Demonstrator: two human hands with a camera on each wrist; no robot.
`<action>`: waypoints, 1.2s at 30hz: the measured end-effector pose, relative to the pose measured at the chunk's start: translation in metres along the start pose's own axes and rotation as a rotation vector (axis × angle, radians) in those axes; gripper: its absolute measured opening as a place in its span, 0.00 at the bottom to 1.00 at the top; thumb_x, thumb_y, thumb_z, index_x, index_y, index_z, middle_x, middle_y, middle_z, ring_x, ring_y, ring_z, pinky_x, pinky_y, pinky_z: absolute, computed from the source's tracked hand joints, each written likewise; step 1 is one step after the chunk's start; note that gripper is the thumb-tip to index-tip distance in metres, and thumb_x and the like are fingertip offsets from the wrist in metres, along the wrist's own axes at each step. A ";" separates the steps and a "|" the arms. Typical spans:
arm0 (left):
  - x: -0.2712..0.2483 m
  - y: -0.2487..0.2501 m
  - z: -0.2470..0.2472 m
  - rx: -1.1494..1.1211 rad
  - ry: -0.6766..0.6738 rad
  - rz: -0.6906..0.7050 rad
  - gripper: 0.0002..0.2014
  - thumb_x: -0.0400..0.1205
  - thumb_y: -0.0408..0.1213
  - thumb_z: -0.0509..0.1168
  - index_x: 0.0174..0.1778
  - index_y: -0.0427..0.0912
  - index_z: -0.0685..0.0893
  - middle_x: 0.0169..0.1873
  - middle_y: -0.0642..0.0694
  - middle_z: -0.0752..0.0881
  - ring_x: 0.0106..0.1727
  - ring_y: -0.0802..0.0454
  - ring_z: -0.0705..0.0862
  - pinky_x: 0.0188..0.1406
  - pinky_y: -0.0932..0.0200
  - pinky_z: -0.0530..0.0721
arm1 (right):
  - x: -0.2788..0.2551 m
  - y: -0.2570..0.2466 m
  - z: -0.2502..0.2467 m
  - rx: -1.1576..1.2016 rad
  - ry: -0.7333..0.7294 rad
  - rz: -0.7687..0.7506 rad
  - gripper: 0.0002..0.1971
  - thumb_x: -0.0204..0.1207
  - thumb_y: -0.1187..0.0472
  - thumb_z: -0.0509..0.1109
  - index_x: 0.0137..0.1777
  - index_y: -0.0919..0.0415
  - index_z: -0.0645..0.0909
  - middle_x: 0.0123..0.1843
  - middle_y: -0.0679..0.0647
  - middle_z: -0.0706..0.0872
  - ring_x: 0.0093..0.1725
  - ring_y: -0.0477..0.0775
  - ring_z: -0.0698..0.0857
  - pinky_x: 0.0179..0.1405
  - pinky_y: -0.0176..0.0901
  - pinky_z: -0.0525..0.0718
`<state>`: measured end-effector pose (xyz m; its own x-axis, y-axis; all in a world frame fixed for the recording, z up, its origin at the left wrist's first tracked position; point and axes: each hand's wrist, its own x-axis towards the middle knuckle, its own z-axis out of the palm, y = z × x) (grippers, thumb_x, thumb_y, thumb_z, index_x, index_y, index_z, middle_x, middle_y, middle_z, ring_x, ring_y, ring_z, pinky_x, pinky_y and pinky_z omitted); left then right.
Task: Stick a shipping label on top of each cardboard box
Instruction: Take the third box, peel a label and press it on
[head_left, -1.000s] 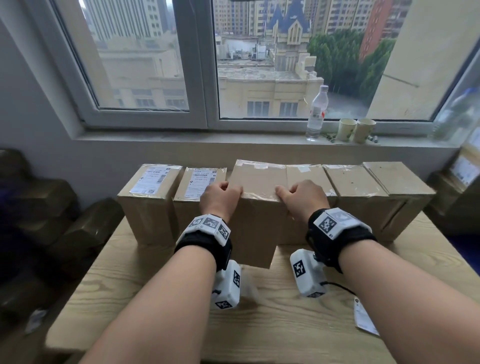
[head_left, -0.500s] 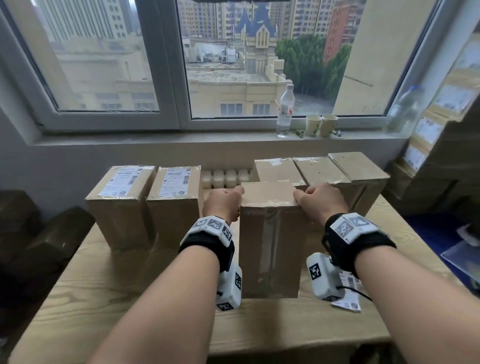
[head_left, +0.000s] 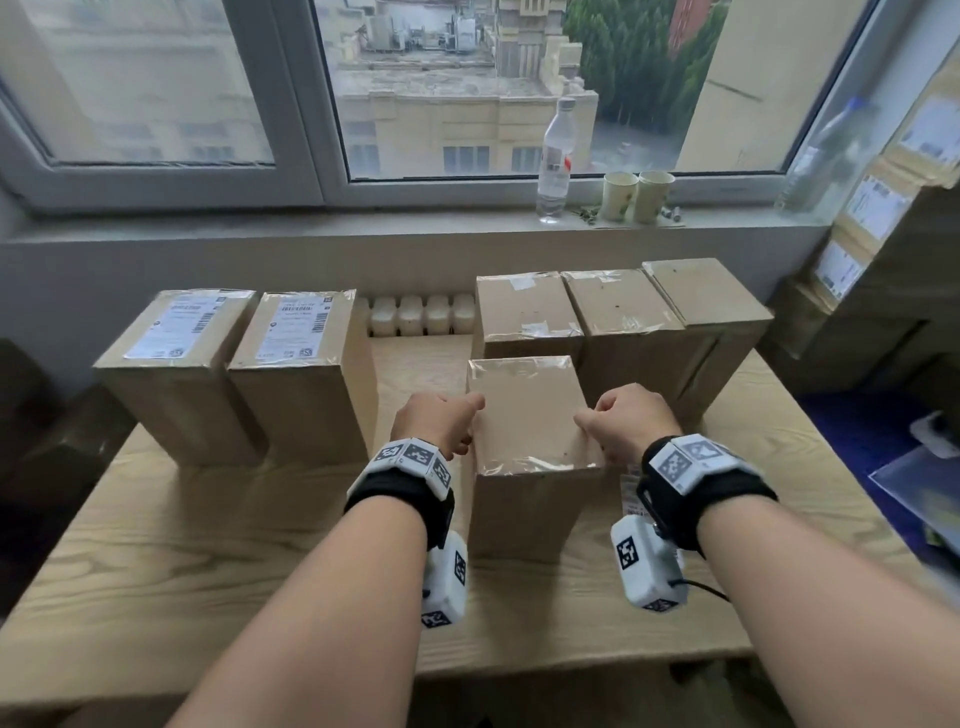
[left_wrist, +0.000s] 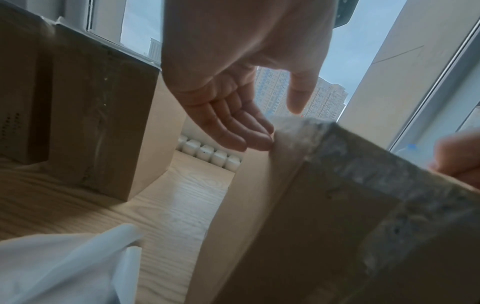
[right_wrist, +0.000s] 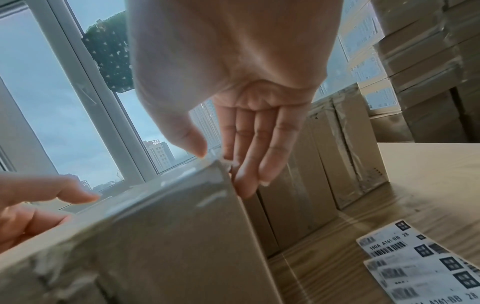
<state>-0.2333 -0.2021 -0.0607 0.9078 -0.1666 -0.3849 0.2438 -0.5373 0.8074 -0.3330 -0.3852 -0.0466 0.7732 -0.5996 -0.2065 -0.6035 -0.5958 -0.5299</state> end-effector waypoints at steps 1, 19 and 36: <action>0.002 -0.002 0.004 0.002 0.008 -0.012 0.16 0.63 0.55 0.67 0.28 0.43 0.83 0.26 0.45 0.88 0.27 0.47 0.85 0.44 0.53 0.88 | 0.002 0.003 0.001 0.029 -0.014 0.004 0.15 0.68 0.49 0.68 0.33 0.60 0.87 0.30 0.52 0.89 0.34 0.55 0.90 0.44 0.49 0.90; 0.014 -0.019 0.037 -0.428 -0.201 -0.179 0.32 0.60 0.55 0.78 0.58 0.43 0.88 0.54 0.43 0.91 0.58 0.43 0.88 0.71 0.43 0.78 | 0.038 0.137 0.057 -0.080 -0.203 0.263 0.15 0.74 0.53 0.68 0.58 0.54 0.86 0.60 0.58 0.88 0.61 0.62 0.85 0.53 0.42 0.79; 0.007 -0.018 0.040 -0.550 -0.233 -0.147 0.09 0.80 0.43 0.68 0.46 0.42 0.88 0.35 0.46 0.91 0.36 0.50 0.89 0.47 0.56 0.87 | 0.060 0.172 0.115 -0.370 -0.208 0.159 0.34 0.64 0.63 0.81 0.71 0.59 0.72 0.70 0.63 0.71 0.71 0.65 0.71 0.64 0.58 0.79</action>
<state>-0.2452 -0.2265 -0.0957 0.7677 -0.3328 -0.5476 0.5578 -0.0735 0.8267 -0.3682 -0.4617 -0.2449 0.6648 -0.6020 -0.4423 -0.7180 -0.6784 -0.1559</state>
